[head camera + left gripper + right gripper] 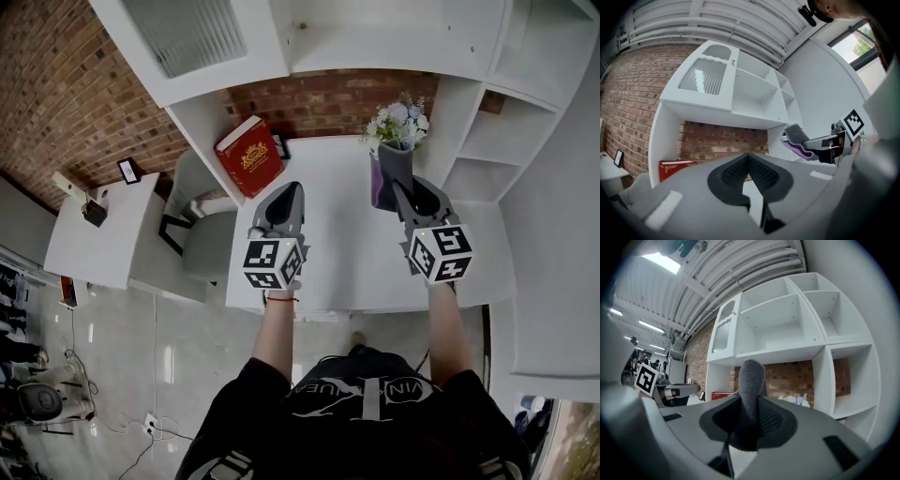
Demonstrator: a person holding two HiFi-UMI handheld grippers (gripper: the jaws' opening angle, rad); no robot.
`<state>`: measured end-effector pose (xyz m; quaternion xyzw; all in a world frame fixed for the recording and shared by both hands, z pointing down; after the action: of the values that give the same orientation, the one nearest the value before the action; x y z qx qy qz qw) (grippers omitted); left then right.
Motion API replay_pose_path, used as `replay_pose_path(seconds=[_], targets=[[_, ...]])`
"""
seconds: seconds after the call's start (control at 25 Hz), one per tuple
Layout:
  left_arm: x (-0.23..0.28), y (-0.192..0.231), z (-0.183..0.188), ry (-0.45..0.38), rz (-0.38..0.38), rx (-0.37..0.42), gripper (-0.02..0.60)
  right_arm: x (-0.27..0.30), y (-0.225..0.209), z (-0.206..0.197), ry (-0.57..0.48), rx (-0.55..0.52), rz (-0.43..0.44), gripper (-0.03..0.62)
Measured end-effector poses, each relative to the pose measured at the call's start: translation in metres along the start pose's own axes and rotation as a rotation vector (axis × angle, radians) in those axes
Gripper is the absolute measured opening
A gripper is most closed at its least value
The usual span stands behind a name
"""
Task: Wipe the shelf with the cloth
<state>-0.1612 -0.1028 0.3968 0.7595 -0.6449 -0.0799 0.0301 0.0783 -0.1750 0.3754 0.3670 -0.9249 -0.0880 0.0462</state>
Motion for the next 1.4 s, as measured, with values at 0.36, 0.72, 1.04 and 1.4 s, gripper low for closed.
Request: replay_pose_path(seconds=[0.36, 0.72, 1.04, 1.4], targets=[[0.036, 0.004, 0.013, -0.020, 0.013, -0.010, 0.012, 0.036, -0.015, 0.016, -0.026, -0.040, 0.044, 0.094], [0.066, 0.006, 0.049, -0.045, -0.008, 0.026, 0.011, 0.062, -0.016, 0.060, -0.090, -0.065, 0.080, 0.094], [0.089, 0.012, 0.083, -0.053, -0.037, 0.062, 0.012, 0.094, -0.009, 0.108, -0.117, -0.125, 0.085, 0.094], [0.109, 0.029, 0.094, -0.042, -0.047, 0.075, 0.012, 0.116, -0.008, 0.162, -0.132, -0.264, 0.069, 0.094]])
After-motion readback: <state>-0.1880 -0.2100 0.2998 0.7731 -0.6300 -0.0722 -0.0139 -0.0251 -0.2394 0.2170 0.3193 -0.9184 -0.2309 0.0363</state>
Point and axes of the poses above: the fingertips, and each gripper's own axes: x forward along the fingers, y to its left, z out of its top, the point moved 6 cm from there along -x, backward along the fingers, and after that the axes turned 9 degrees about -x, right-handed, at the moved point
